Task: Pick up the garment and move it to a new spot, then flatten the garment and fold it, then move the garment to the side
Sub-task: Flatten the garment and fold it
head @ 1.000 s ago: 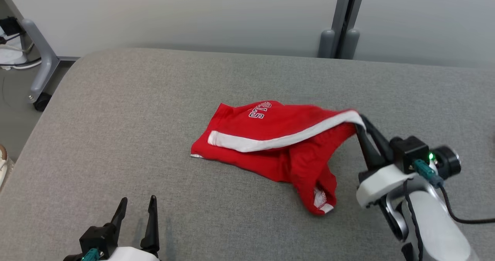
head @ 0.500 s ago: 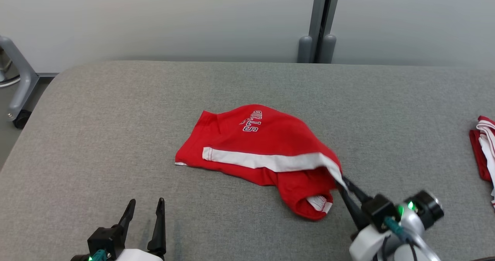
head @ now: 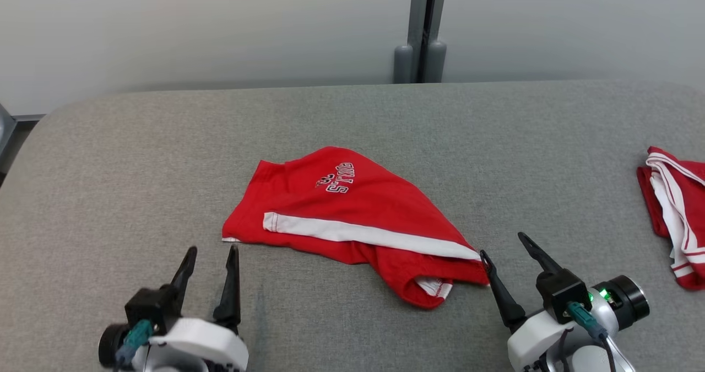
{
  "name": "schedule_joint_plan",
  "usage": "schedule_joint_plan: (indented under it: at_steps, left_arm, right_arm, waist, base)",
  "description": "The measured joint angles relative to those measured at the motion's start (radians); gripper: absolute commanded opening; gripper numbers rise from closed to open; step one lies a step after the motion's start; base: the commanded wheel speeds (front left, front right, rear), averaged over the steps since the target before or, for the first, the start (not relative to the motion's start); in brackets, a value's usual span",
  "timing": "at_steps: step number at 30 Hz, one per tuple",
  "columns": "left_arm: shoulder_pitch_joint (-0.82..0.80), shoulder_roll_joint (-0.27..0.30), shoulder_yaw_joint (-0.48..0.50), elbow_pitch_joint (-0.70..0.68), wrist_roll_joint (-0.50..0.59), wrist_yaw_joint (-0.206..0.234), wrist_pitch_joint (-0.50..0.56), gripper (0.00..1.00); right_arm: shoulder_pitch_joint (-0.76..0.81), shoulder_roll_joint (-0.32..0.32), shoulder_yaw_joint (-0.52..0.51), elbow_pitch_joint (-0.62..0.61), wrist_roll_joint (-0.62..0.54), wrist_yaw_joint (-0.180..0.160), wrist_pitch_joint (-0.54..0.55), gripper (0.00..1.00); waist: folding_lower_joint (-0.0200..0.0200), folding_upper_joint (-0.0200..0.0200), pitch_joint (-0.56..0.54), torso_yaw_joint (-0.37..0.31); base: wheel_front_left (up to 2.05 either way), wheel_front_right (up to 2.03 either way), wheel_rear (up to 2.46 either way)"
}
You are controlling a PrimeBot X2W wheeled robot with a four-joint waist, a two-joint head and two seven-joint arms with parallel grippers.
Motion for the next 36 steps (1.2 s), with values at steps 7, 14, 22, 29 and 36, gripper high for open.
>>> schedule_joint_plan:
  at_steps: [7,14,22,29,36]
  left_arm:
    - [-0.135,0.000,-0.042,0.126,-0.074,-0.019,0.000,1.00]
    - [-0.258,0.000,-0.082,0.290,-0.186,-0.037,0.000,1.00]
    - [-0.311,0.000,-0.076,0.398,-0.231,-0.028,0.000,1.00]
    - [-0.334,-0.002,-0.049,0.438,-0.198,-0.020,0.000,0.09]
    - [-0.319,-0.001,0.024,0.384,-0.149,-0.024,0.000,0.00]
  right_arm:
    - [-0.002,0.016,-0.016,-0.031,0.011,0.000,0.000,1.00]
    - [-0.009,0.021,-0.031,-0.035,0.017,0.000,0.000,1.00]
    - [-0.024,0.023,-0.039,-0.044,0.017,0.000,0.000,1.00]
    - [-0.038,0.025,-0.044,-0.050,0.026,0.000,0.000,1.00]
    - [-0.028,0.027,-0.078,-0.041,0.030,0.000,0.000,1.00]
  waist:
    - [0.0000,-0.0001,0.038,-0.037]
    - [0.0000,0.0000,0.071,-0.087]
    - [0.0000,0.0000,0.099,-0.131]
    - [0.0000,-0.0001,0.127,-0.155]
    - [0.0000,-0.0001,0.109,-0.138]
  base:
    - [0.00,0.00,0.00]
    - [0.00,0.00,0.00]
    - [0.00,0.00,0.00]
    - [0.00,0.00,0.00]
    - [0.00,0.00,0.00]
